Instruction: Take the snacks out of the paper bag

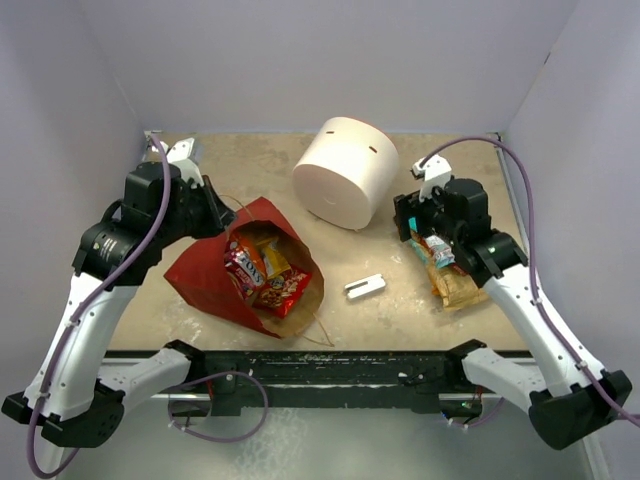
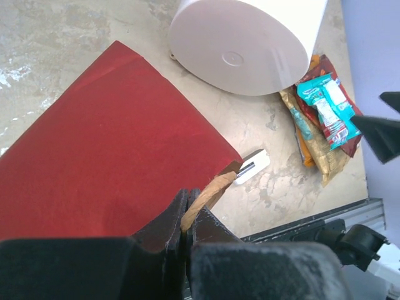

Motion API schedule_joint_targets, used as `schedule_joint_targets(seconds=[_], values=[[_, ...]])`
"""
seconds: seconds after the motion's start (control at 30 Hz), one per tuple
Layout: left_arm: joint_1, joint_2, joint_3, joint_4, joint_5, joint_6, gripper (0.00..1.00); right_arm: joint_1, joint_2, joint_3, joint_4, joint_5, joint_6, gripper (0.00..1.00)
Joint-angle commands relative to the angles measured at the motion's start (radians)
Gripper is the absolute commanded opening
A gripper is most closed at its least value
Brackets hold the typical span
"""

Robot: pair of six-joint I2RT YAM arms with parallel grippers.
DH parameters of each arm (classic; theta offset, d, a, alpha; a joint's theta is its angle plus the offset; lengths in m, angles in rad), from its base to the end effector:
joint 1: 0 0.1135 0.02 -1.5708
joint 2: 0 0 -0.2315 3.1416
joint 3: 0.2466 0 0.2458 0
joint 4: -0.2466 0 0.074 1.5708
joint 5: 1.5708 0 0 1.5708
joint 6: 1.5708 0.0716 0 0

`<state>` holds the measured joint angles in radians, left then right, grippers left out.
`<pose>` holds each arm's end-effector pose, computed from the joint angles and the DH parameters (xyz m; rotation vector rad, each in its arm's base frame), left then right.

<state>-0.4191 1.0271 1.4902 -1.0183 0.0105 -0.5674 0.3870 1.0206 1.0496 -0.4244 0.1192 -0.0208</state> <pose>0.1919 -0.0863 0.3950 -0.1554 2.1785 -0.5856 0.2527 0.0938 0.3218 -0.3212 1.9388 0.1230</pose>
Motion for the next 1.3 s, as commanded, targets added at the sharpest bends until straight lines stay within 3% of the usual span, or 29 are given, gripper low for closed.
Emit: schedule_joint_targets(seconds=[0.0,0.23,0.33,0.53,0.8,0.97,1.27], values=[[0.004,-0.029,-0.008,0.046,-0.002,-0.066,0.0,0.064,-0.055,-0.063,0.208,-0.448,-0.055,0.84],[0.004,-0.037,0.001,0.039,-0.009,-0.074,0.0,0.416,-0.053,-0.166,0.426,-0.503,-0.253,0.86],[0.006,-0.038,0.007,0.029,-0.009,-0.07,0.0,0.515,0.013,-0.177,0.448,-0.585,-0.39,0.85],[0.005,-0.034,0.022,0.015,-0.01,-0.062,0.0,0.67,0.205,-0.146,0.499,-0.519,-0.484,0.8],[0.005,-0.031,0.036,-0.012,0.004,-0.052,0.0,0.769,0.419,-0.102,0.513,-0.426,-0.628,0.78],[0.005,-0.038,0.036,-0.024,0.02,-0.053,0.0,0.785,0.501,-0.14,0.584,-0.322,-0.709,0.76],[0.005,-0.018,0.057,-0.053,0.056,-0.016,0.0,0.792,0.649,-0.136,0.713,-0.276,-0.783,0.76]])
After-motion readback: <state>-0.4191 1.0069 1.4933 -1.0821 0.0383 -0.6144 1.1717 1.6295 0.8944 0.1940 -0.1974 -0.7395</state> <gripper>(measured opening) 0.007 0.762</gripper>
